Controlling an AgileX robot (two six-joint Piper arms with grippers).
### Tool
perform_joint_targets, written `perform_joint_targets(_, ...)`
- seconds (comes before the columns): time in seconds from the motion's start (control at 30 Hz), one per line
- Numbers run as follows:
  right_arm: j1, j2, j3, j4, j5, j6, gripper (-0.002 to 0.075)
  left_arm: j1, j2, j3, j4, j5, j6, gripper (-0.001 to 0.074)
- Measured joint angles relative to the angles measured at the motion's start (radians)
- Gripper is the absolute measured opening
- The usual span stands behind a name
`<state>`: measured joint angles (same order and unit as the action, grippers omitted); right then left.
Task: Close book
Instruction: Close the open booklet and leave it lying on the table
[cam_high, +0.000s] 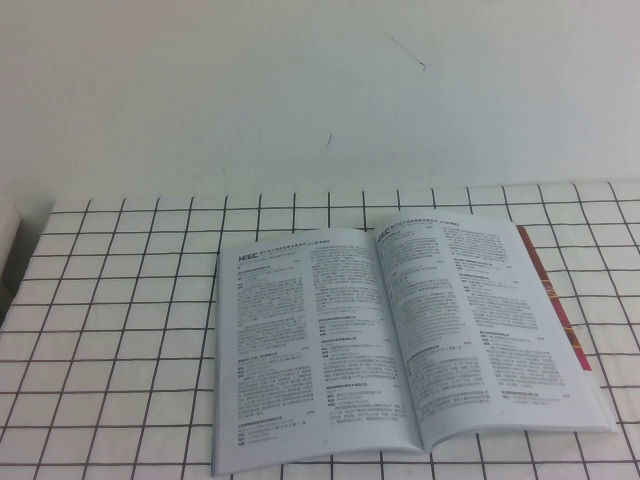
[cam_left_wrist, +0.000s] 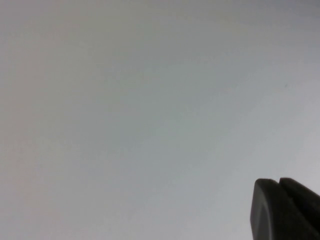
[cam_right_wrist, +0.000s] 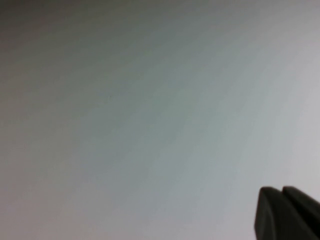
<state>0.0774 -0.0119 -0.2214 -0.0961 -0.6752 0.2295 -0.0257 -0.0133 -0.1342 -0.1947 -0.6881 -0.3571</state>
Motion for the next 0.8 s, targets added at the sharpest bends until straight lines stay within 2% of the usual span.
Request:
perform_joint_targets(0.2,0.0,0.102,-0.357,0.017,0.364,0.008,-0.0003,0.0,0.049,-0.355,0.007,0.271,-0.013,-0.0003)
perform_joint_targets(0.33,0.0,0.262,-0.518,0.015,0.593,0.008,-0.0003,0.0,0.179,-0.557,0.015,0.573,-0.005,-0.0003)
perform_joint_targets(0.43,0.0,0.385,-0.588,0.015,0.764,0.008,-0.0003,0.0,0.297,-0.647,0.013,0.818,-0.003,-0.0003)
perform_joint_targets(0.63,0.0,0.557,-0.607,-0.011,0.986,-0.051,-0.0003,0.0,0.497,-0.66,0.034,1.133,0.036,-0.0003)
perform_joint_targets(0.8,0.0,0.648,-0.588,0.014,1.045,-0.126,-0.0003,0.0,0.615,-0.606,0.087,1.234,0.082,-0.0003)
